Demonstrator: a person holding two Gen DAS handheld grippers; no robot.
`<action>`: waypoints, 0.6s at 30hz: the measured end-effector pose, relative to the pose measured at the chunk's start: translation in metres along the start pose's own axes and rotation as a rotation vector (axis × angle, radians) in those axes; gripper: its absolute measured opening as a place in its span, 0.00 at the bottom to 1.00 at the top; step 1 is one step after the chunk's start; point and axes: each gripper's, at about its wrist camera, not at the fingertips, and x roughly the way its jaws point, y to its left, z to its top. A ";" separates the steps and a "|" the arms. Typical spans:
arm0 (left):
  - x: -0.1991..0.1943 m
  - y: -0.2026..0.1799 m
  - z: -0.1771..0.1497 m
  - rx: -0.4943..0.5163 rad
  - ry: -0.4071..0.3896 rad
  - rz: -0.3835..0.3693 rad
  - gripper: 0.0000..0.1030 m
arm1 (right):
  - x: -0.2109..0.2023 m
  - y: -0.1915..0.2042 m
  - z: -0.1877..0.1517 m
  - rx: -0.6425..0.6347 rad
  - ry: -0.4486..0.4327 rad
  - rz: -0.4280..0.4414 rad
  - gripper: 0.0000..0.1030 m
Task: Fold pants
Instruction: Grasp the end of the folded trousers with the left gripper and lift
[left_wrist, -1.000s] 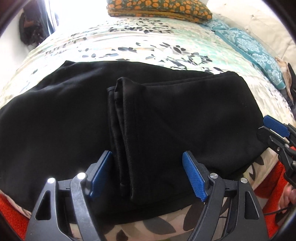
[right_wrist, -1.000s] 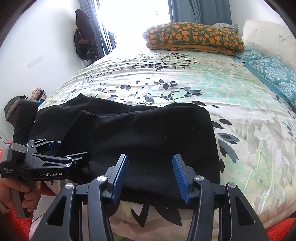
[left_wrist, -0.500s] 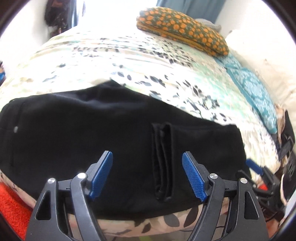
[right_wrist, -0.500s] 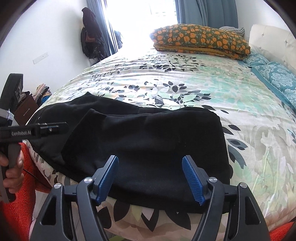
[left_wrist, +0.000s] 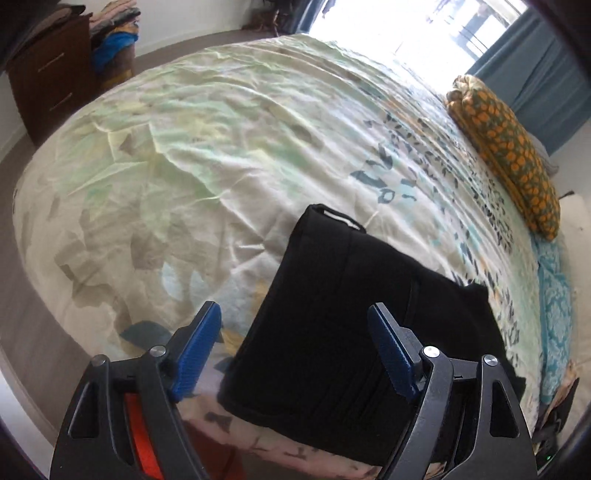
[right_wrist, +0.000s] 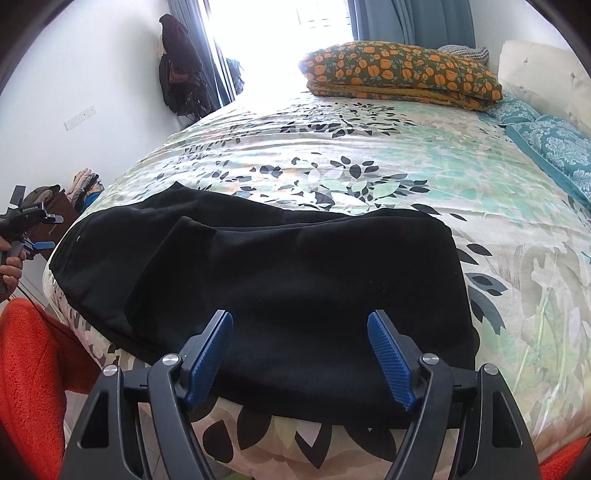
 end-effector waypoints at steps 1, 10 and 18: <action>0.014 -0.001 -0.002 0.039 0.037 0.029 0.81 | 0.000 0.003 -0.001 -0.011 0.003 0.002 0.73; 0.049 0.018 -0.001 -0.033 0.133 -0.024 1.00 | -0.002 0.014 -0.007 -0.074 0.017 -0.009 0.73; 0.036 0.011 0.002 -0.083 0.169 -0.126 0.33 | -0.009 0.003 -0.004 -0.020 -0.014 -0.001 0.73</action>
